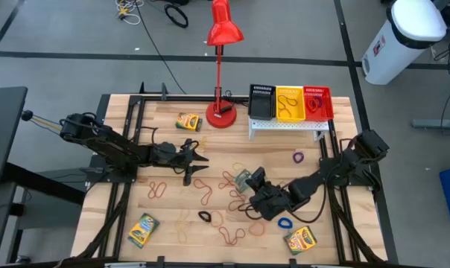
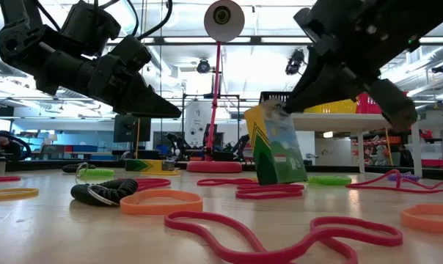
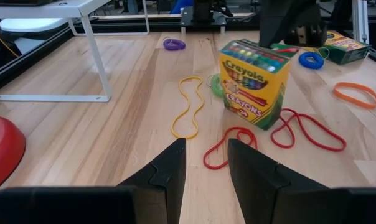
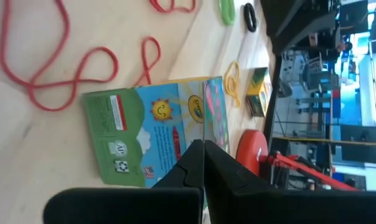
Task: Pick & Place Office Desk Supplies
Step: Put the crayon box into the black bin
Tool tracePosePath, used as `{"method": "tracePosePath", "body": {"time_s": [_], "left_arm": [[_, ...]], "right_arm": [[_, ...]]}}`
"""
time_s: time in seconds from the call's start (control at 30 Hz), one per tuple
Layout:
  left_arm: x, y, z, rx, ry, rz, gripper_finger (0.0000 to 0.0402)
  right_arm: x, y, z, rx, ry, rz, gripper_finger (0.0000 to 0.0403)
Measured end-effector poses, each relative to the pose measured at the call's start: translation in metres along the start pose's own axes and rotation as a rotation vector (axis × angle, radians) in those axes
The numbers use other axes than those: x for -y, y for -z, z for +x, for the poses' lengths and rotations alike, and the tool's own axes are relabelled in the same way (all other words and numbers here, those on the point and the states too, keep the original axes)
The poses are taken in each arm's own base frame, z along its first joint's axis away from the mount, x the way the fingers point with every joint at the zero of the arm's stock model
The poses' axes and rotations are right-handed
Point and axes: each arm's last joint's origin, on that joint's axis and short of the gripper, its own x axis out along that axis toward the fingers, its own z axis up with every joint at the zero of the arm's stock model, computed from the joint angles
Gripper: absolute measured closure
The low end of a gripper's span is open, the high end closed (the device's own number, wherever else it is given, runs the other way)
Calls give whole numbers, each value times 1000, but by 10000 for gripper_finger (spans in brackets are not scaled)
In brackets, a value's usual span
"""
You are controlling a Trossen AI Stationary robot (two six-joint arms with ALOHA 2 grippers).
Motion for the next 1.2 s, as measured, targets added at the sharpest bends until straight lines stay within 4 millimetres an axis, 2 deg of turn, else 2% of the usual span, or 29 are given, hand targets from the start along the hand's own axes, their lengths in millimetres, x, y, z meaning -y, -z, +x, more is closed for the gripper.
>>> {"method": "tracePosePath", "body": {"time_s": [0.27,0.77,0.97,1.2], "left_arm": [[0,0,0,0,0,0,276],[0,0,0,0,0,0,276],[0,0,0,0,0,0,276],[0,0,0,0,0,0,276]], "right_arm": [[-1,-2,-2,14,3,89,386],[-1,-2,-2,13,3,323,201],[0,-2,-2,15,4,357,161],[3,-2,-4,22,10,366,144]]}}
